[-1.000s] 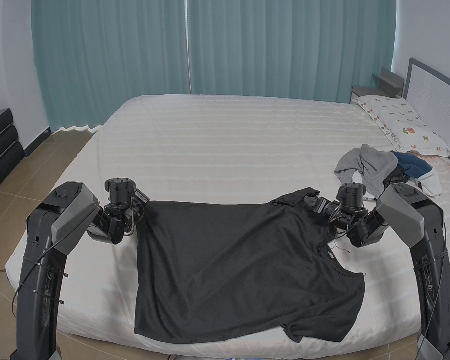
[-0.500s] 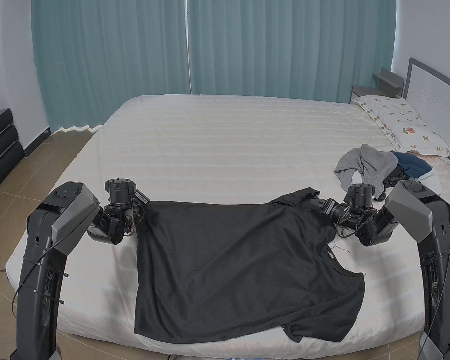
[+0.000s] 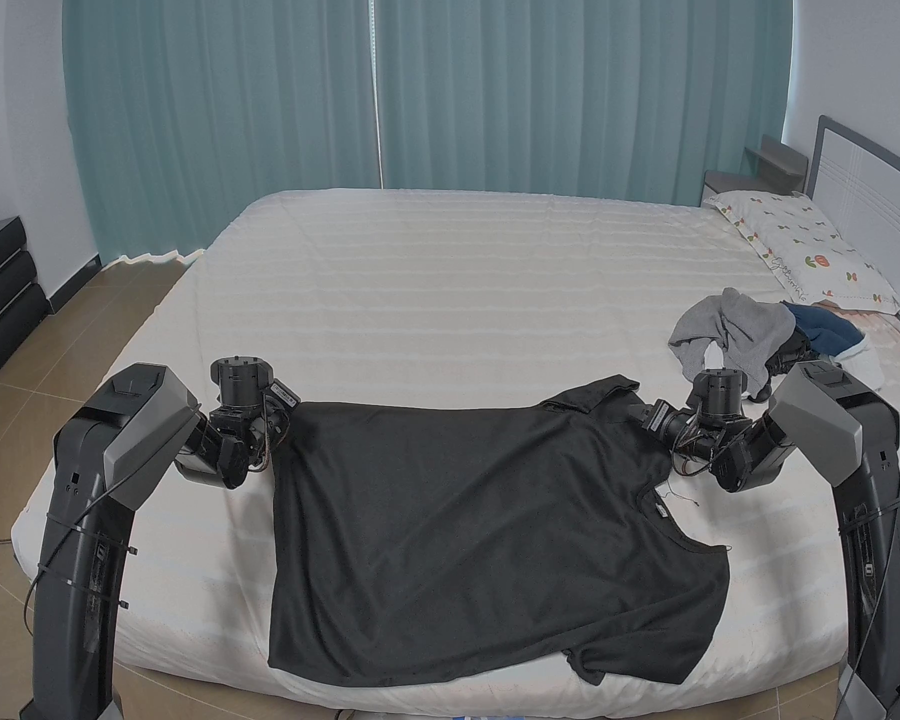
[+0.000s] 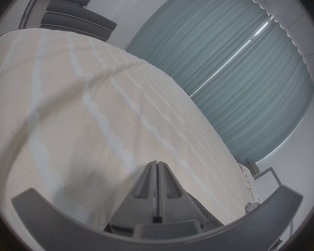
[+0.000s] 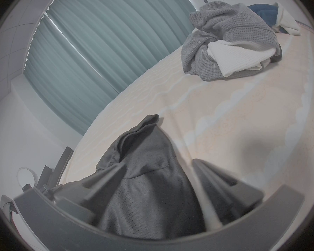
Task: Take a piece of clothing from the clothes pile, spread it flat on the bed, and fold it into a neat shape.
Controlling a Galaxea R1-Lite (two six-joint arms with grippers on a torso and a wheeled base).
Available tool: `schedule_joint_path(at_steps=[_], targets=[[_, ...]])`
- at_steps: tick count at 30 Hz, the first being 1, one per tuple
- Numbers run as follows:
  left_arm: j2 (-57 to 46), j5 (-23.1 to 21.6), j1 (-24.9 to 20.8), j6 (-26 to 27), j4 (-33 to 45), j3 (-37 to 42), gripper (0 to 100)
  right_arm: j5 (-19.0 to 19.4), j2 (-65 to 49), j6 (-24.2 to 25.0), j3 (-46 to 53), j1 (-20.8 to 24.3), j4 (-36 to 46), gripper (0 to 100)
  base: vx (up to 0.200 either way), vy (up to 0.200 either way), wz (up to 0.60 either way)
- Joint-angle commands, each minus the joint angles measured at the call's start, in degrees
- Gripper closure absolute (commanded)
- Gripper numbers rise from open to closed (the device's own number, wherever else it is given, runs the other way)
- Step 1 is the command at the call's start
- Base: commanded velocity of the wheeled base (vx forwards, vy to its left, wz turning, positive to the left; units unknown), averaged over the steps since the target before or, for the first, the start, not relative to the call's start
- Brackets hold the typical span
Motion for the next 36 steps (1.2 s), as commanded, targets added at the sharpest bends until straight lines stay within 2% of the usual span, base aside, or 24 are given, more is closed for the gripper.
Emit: schedule_joint_path(at_steps=[1,4,9,10,11,13,22,24,28,36], targets=[[0.1,0.0,0.0,0.0,-0.2,-0.4,100,-0.1,0.5,0.0,-0.8,-0.1,0.0,100,0.0,0.0,0.0],[0.1,0.0,0.0,0.0,-0.2,-0.5,100,-0.2,0.6,0.1,-1.1,-0.1,0.0,100,0.0,0.0,0.0],[0.1,0.7,0.3,-0.2,-2.0,-3.7,100,-8.1,3.3,0.0,-9.8,-0.4,-1.9,100,0.0,0.0,0.0],[0.1,0.7,0.3,-0.2,-2.0,-3.7,100,-8.1,3.3,0.0,-9.8,-0.4,-1.9,100,0.0,0.0,0.0],[0.4,0.9,0.3,-0.1,-3.0,-4.4,100,-10.3,3.9,0.0,-12.7,-0.4,-2.1,100,0.0,0.0,0.0],[0.5,0.9,0.3,-0.1,-3.9,-4.6,100,-11.4,4.1,0.0,-14.2,-0.4,-2.4,100,0.0,0.0,0.0],[2.0,0.9,0.5,-0.3,-7.3,-9.5,100,-13.3,4.7,0.0,-18.5,-0.3,-5.4,100,0.0,0.0,0.0],[3.2,1.1,0.6,-0.3,-7.4,-11.6,100,-15.9,6.0,0.0,-23.0,-0.3,-5.4,100,0.0,0.0,0.0],[3.6,1.6,0.6,-0.4,-7.4,-12.9,100,-18.3,7.0,-0.2,-27.5,-0.4,-5.1,100,0.0,0.0,0.0],[5.7,1.9,0.5,-0.8,-7.3,-17.3,100,-18.5,9.0,-0.7,-29.4,-0.7,-5.0,100,0.0,0.0,0.0]])
